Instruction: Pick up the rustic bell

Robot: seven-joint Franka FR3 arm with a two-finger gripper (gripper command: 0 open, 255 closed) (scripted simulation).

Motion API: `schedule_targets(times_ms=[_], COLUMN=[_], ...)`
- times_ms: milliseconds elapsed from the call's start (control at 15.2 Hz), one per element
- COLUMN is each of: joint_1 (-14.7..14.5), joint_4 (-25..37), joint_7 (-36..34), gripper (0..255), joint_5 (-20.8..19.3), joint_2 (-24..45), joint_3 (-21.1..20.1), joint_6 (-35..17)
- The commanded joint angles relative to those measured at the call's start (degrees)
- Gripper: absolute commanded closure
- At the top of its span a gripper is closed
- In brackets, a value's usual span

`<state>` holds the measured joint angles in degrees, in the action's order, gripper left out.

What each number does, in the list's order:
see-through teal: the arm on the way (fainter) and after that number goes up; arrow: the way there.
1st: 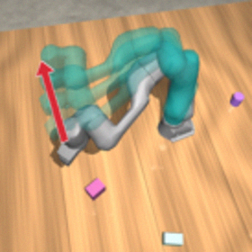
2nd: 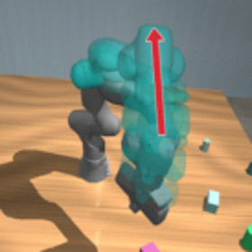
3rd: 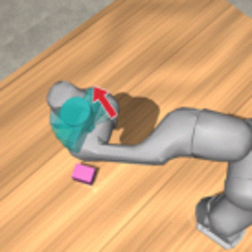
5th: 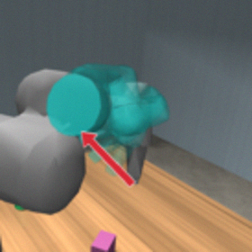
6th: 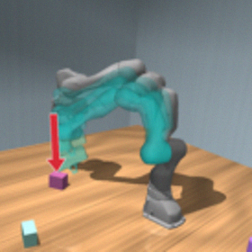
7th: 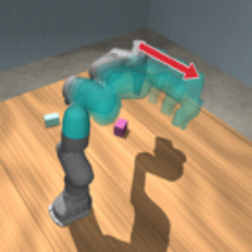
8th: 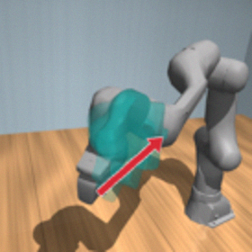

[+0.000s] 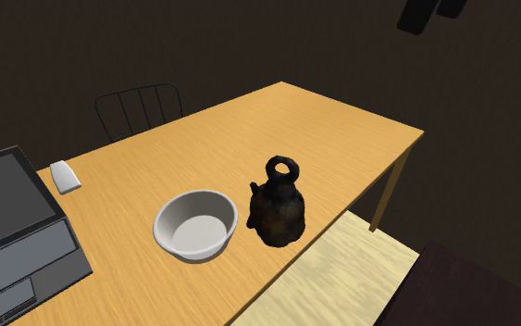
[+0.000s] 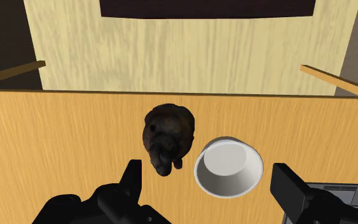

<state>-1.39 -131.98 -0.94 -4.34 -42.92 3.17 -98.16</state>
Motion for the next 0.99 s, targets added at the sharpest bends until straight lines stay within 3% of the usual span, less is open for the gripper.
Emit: schedule_targets(times_ms=[0, 924], joint_1=[0.00, -1.36], joint_4=[0.00, 4.11], joint_7=[0.00, 9.74], gripper=[0, 0], joint_5=[0.00, 2.20], joint_2=[0.00, 27.30], joint_3=[0.00, 7.01], joint_6=[0.00, -17.24])
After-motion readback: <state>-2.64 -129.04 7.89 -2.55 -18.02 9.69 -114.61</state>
